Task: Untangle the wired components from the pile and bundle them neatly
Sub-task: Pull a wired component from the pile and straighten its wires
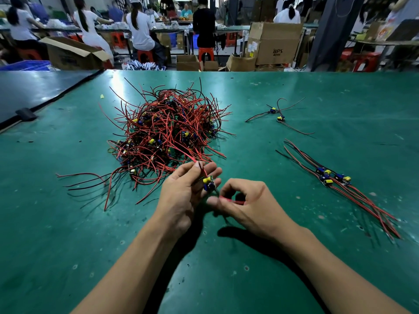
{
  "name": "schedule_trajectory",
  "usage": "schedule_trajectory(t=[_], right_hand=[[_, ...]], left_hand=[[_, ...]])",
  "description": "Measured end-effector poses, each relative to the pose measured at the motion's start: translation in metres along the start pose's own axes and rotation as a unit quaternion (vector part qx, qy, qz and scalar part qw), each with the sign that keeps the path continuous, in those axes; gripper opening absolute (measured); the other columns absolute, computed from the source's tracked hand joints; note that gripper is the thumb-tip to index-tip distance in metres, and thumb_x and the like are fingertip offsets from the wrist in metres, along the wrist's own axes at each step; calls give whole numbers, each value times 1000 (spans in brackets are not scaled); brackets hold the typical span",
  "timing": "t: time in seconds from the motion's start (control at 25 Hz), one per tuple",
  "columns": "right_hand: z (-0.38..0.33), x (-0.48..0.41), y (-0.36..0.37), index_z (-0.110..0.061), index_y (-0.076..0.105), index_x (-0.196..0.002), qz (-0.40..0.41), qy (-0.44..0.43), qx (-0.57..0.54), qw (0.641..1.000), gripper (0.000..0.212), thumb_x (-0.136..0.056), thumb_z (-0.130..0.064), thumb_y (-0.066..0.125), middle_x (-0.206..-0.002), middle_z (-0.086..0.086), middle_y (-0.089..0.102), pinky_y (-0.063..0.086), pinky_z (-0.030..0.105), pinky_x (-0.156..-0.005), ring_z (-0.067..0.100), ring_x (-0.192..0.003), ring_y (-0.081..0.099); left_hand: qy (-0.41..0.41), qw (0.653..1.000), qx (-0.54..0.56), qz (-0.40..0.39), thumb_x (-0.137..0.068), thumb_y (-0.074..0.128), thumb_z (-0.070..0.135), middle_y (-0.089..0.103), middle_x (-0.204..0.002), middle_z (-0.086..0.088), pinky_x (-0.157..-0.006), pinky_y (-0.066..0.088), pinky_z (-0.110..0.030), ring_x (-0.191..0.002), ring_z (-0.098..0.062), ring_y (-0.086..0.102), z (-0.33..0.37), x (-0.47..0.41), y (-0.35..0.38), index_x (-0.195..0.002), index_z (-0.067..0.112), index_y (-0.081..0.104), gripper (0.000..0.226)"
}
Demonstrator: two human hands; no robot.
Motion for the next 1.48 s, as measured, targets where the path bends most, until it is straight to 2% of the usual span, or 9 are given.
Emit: schedule_trajectory(t=[0.2, 0.44, 0.56, 0.76, 0.96, 1.12, 1.24, 1.36, 1.48], right_hand=[[-7, -7, -2, -11, 66, -77, 77, 161, -296, 938, 32, -95, -38, 65, -53, 3, 58, 35, 21, -37, 16, -35, 44], [-6, -15, -15, -12, 67, -84, 151, 215, -438, 860, 23, -99, -25, 57, -67, 3, 59, 32, 21, -43, 13, -43, 40], [-5, -16, -20, -16, 63, -79, 95, 196, -446, 868, 15, -91, -26, 62, -65, 0, 53, 28, 18, -43, 9, -44, 38], [-3, -10, -25, -21, 65, -62, -22, 191, -363, 912, 21, -79, -28, 76, -57, -3, 39, 14, 25, -44, 8, -47, 27], [2, -8, -23, -18, 64, -67, -14, 186, -308, 933, 23, -78, -34, 77, -62, 12, 35, 12, 36, -51, 14, -50, 26], [5, -11, -20, -20, 72, -78, 13, 196, -354, 914, 15, -73, -28, 84, -74, 15, 46, 22, 29, -54, 14, -59, 36], [5, -13, -20, -19, 69, -79, 29, 207, -431, 878, 22, -68, -27, 85, -61, 2, 45, 25, 19, -43, 7, -43, 33], [3, -14, -21, -17, 57, -78, 40, 226, -473, 851, 21, -80, -28, 74, -54, -7, 49, 24, 13, -34, 2, -35, 32], [1, -14, -22, -16, 54, -75, 33, 247, -438, 864, 26, -92, -33, 64, -57, -6, 50, 25, 14, -36, 4, -38, 34]], left_hand=[[-29, 999, -1, -19, -95, 56, 13, 71, -110, -20, -79, 60, -39, -100, -31, 70, 1, -2, -4, -101, 10, 56, 6], [-28, 994, -51, -94, -81, 66, 17, 73, -107, -12, -71, 60, -34, -89, -28, 73, -4, 2, -3, -105, 8, 68, 26], [-45, 990, -72, -112, -77, 67, 17, 74, -101, -11, -68, 60, -31, -78, -24, 73, -5, 2, -4, -109, 8, 66, 33], [-103, 979, -145, -99, -73, 69, 46, 65, -75, -11, -55, 57, -30, -58, -22, 67, -6, 0, -4, -91, 7, 64, 43], [-68, 964, -197, -164, -61, 81, 28, 69, -80, -16, -63, 59, -34, -62, -28, 69, -13, 5, -4, -81, 8, 65, 32], [-65, 959, -213, -174, -62, 81, 18, 72, -83, -17, -67, 59, -34, -67, -28, 70, -14, 3, -6, -89, 6, 60, 36], [-62, 958, -217, -175, -62, 80, 15, 71, -80, -15, -64, 59, -31, -67, -26, 70, -15, 2, -6, -87, 7, 65, 30], [-68, 955, -220, -188, -66, 76, 11, 71, -79, -11, -61, 58, -27, -64, -19, 67, -14, 3, -5, -86, 9, 75, 20], [-75, 952, -230, -189, -73, 71, 2, 68, -76, -11, -60, 58, -26, -59, -16, 62, -14, 3, -3, -85, 5, 74, 12]])
Point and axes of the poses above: each hand's wrist, its own x-axis away from the middle knuckle, its own y-axis out of the palm, z = x × y, the point moved 1 cm from there along -x, towards the middle knuckle
